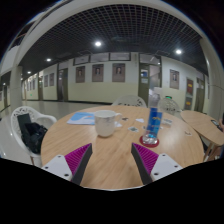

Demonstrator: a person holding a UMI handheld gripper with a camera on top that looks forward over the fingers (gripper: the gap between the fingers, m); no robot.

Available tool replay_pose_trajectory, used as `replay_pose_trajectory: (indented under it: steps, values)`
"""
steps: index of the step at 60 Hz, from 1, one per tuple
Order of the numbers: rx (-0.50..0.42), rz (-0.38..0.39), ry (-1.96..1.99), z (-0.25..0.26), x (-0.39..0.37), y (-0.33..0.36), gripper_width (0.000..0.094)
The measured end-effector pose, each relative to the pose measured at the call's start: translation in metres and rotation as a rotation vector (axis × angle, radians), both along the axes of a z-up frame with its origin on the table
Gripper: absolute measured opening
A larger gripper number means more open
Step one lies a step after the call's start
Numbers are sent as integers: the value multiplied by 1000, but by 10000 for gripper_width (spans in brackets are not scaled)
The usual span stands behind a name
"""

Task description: Pour water

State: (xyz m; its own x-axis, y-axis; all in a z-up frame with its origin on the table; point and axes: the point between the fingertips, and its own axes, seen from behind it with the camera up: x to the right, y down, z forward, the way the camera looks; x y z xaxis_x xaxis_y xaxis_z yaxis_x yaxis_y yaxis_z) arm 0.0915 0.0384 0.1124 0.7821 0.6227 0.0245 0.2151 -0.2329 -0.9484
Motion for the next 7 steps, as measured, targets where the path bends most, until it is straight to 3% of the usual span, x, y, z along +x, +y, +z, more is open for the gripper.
replay_pose_trajectory:
  steps: [7]
  values:
    - [4,70,22,-2,-14,-16,841]
